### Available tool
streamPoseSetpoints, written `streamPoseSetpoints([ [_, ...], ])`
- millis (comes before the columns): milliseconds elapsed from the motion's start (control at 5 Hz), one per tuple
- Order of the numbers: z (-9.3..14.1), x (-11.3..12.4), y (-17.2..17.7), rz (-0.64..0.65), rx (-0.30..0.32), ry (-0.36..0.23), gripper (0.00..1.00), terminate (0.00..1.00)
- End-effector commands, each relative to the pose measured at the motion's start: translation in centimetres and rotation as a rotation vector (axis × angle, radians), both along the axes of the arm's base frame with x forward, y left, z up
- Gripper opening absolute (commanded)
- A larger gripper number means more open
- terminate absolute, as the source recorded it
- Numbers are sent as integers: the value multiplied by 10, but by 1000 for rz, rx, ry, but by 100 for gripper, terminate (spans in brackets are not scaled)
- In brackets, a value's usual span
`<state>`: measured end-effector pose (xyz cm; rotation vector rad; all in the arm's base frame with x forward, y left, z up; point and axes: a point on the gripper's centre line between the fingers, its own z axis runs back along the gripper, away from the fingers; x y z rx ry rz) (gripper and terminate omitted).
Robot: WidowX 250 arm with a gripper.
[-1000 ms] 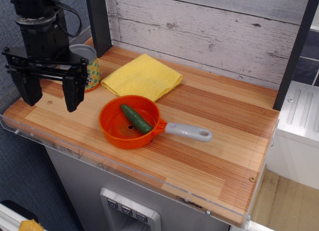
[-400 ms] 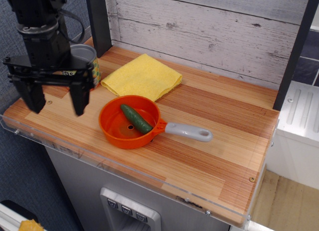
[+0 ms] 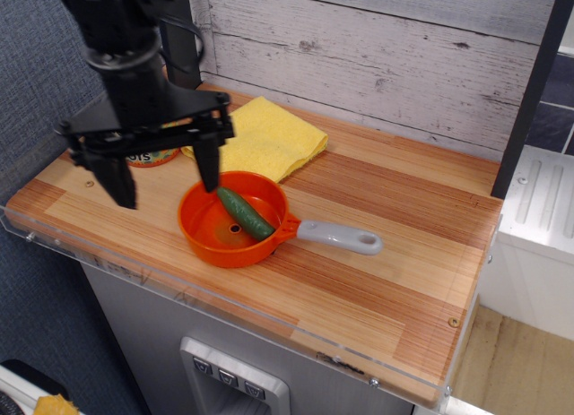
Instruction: Put the pickle on the towel
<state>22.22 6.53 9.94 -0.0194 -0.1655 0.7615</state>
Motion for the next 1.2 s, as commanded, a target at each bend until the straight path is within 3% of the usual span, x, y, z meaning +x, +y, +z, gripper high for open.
streamPoseSetpoints([
  [0, -10, 33, -15, 389, -9, -110, 100, 0],
  [400, -40, 60, -15, 462, -143, -145, 100, 0],
  [1000, -61, 63, -12, 466, -184, -93, 100, 0],
])
